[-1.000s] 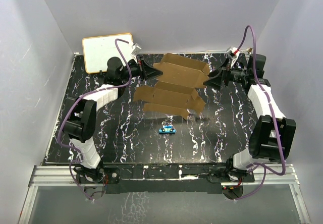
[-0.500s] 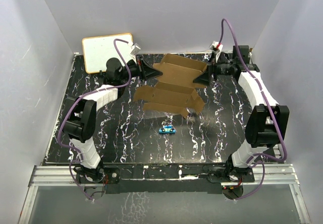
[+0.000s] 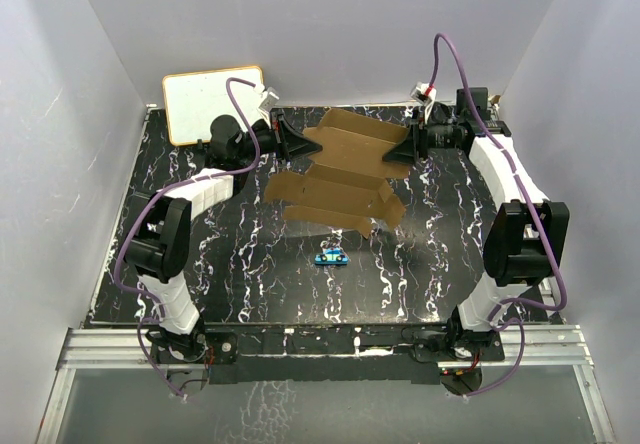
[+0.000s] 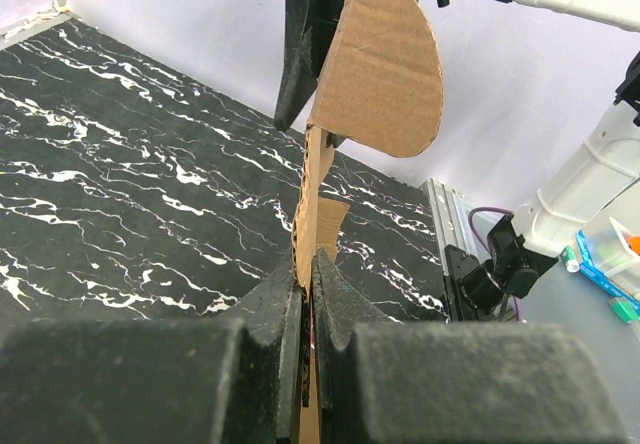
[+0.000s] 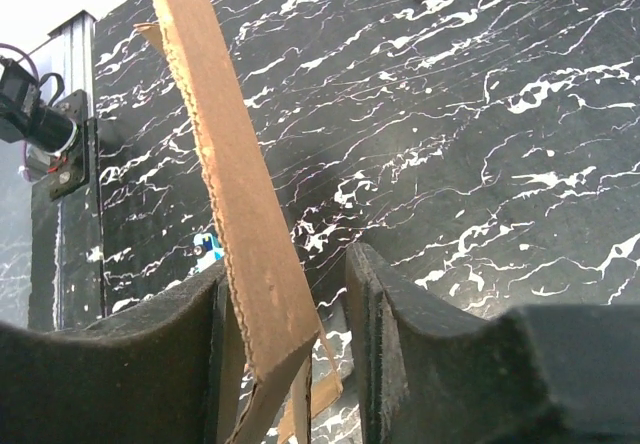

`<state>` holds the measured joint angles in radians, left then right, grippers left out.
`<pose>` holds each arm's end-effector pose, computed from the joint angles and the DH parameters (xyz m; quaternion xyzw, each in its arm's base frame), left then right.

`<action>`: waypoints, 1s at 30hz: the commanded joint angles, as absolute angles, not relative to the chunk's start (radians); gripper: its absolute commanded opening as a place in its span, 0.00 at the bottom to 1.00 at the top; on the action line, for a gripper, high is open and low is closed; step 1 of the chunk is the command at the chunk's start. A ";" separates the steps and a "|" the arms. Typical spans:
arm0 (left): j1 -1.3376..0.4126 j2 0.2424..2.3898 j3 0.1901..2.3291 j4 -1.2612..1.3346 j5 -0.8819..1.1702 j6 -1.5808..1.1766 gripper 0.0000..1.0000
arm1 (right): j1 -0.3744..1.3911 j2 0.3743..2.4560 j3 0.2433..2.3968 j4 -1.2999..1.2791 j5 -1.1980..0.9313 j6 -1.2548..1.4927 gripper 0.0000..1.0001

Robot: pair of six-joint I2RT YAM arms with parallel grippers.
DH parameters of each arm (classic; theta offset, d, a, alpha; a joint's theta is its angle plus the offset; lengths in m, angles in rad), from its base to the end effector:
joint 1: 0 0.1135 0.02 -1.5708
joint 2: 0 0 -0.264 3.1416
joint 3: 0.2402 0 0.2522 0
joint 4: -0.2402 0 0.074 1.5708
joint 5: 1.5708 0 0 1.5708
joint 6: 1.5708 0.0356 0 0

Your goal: Fold the paper box

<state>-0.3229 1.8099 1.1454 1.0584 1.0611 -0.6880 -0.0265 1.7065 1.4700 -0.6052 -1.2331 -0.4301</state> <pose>0.3664 -0.1554 0.3012 0.3270 0.5472 -0.5931 0.4917 0.3658 0.0239 0.3120 -0.3547 0.7055 0.4604 0.4056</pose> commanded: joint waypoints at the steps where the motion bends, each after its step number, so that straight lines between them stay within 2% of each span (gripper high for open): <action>1: -0.322 1.750 1.147 1.092 1.083 -0.680 0.00 | -0.029 1.686 1.521 -0.616 -1.306 -0.497 0.42; 11: -0.322 1.761 1.153 1.096 1.086 -0.690 0.00 | -0.025 1.683 1.534 -0.656 -1.318 -0.544 0.38; 16: -0.322 1.764 1.158 1.097 1.085 -0.692 0.00 | -0.014 1.680 1.537 -0.676 -1.316 -0.569 0.27; 20: -0.322 1.761 1.160 1.093 1.085 -0.691 0.00 | -0.011 1.676 1.537 -0.684 -1.319 -0.579 0.09; 24: -0.321 1.748 1.158 1.071 1.067 -0.678 0.00 | -0.011 1.663 1.544 -0.692 -1.310 -0.583 0.08; 25: -0.320 1.740 1.155 1.053 1.052 -0.666 0.03 | -0.012 1.657 1.545 -0.692 -1.307 -0.575 0.08; 26: -0.317 1.727 1.150 1.034 1.033 -0.655 0.12 | -0.016 1.652 1.549 -0.690 -1.303 -0.562 0.08; 30: -0.294 1.647 1.107 0.915 0.925 -0.593 0.53 | -0.048 1.639 1.565 -0.669 -1.321 -0.480 0.08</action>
<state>-0.3138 1.7878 1.1385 0.9966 1.0142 -0.6559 -0.0196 1.7008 1.5005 -0.7288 -1.2800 -0.5186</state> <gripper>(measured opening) 0.391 0.108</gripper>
